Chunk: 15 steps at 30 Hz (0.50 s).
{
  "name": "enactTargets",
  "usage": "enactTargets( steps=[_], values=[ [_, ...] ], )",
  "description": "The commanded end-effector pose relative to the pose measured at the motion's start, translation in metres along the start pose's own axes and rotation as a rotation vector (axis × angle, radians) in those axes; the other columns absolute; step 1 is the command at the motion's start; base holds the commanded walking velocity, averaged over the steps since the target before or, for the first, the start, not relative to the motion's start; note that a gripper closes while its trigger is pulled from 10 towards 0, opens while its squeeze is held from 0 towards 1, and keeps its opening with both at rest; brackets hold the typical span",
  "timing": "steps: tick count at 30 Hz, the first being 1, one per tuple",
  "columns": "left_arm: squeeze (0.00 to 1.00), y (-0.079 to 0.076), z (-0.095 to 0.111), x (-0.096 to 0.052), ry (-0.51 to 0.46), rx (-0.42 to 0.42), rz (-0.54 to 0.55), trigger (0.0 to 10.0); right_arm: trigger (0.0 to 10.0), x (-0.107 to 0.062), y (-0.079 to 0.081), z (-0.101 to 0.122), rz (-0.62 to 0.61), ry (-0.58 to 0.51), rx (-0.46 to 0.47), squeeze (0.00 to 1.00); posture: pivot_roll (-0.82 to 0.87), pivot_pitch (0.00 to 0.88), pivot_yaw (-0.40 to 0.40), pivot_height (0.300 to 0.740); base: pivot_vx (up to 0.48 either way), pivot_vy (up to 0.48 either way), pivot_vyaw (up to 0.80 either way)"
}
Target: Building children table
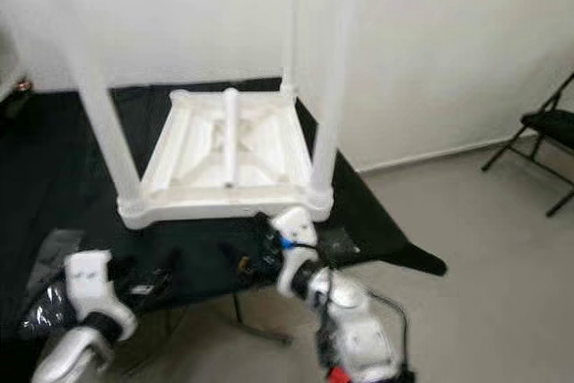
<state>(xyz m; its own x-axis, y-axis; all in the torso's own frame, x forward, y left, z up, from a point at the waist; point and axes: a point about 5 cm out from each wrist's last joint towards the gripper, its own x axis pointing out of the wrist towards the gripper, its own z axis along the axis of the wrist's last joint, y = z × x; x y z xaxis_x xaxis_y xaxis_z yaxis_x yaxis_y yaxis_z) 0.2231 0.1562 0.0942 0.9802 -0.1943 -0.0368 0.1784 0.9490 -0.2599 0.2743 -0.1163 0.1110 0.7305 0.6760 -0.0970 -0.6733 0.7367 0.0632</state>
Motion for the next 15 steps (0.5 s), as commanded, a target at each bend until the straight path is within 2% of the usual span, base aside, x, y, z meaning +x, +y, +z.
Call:
enactTargets(
  steps=[1, 5, 13, 15],
  values=[
    [0.00, 0.0087, -0.0011, -0.0036, 0.008, 0.020, 0.034, 10.0, 10.0, 0.0084, 0.0109, 0.0024, 0.066, -0.031, 0.002, 0.00, 0.01, 0.000, -0.015, 0.740, 0.000, -0.439, 0.79],
    [0.00, 0.0109, -0.0010, -0.0042, 0.018, 0.041, 0.012, 10.0, 10.0, 0.0100, 0.0168, 0.0000, 0.089, -0.042, 0.014, 0.00, 0.00, 0.000, 0.010, 0.740, 0.000, -0.435, 0.79],
    [0.00, 0.0126, -0.0010, -0.0025, 0.018, 0.054, 0.005, 10.0, 10.0, 0.0120, 0.0169, -0.0011, 0.080, -0.055, 0.035, 0.00, 0.00, 0.000, 0.023, 0.740, 0.000, -0.435, 0.79],
    [0.00, 0.0120, -0.0001, -0.0005, 0.015, 0.057, 0.005, 10.0, 10.0, 0.0121, 0.0151, -0.0007, 0.068, -0.061, 0.045, 0.00, 0.00, 0.000, 0.015, 0.740, 0.000, -0.435, 0.35]
  ],
)
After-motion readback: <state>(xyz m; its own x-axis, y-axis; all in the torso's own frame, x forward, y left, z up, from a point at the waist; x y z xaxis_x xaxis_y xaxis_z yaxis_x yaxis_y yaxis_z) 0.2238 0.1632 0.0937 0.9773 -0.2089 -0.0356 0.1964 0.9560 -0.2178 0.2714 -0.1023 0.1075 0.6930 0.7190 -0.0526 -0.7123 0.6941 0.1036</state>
